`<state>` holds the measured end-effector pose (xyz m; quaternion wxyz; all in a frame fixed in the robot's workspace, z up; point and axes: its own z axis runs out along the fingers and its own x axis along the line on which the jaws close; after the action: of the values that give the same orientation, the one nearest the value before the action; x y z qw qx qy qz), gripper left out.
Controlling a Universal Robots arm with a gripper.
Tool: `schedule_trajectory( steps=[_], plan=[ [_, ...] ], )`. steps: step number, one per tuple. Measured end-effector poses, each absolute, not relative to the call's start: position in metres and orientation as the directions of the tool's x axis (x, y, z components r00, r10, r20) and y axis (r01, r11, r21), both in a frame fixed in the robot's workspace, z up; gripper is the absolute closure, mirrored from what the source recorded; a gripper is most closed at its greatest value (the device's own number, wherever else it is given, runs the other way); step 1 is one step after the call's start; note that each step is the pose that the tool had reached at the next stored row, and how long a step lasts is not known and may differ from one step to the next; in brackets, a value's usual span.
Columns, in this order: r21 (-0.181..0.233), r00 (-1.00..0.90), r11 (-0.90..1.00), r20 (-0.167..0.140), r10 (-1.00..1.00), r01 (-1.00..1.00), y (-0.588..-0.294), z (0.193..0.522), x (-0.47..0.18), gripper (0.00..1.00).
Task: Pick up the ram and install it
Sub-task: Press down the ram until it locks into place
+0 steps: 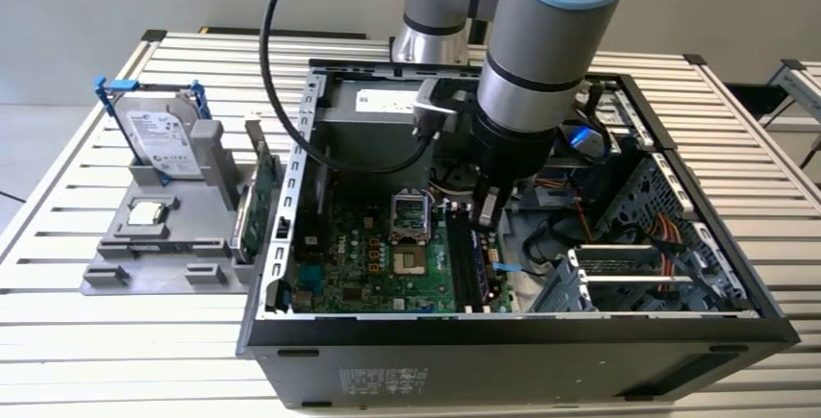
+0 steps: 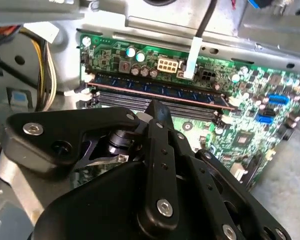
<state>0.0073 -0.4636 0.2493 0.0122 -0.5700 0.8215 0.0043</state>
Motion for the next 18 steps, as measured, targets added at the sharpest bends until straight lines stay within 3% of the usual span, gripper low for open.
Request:
schedule_trajectory(
  steps=[18],
  plan=[
    [-0.006,-0.079,0.080,-0.028,-0.996,-0.997,-0.4635,0.2447,0.0073,1.00]
  ],
)
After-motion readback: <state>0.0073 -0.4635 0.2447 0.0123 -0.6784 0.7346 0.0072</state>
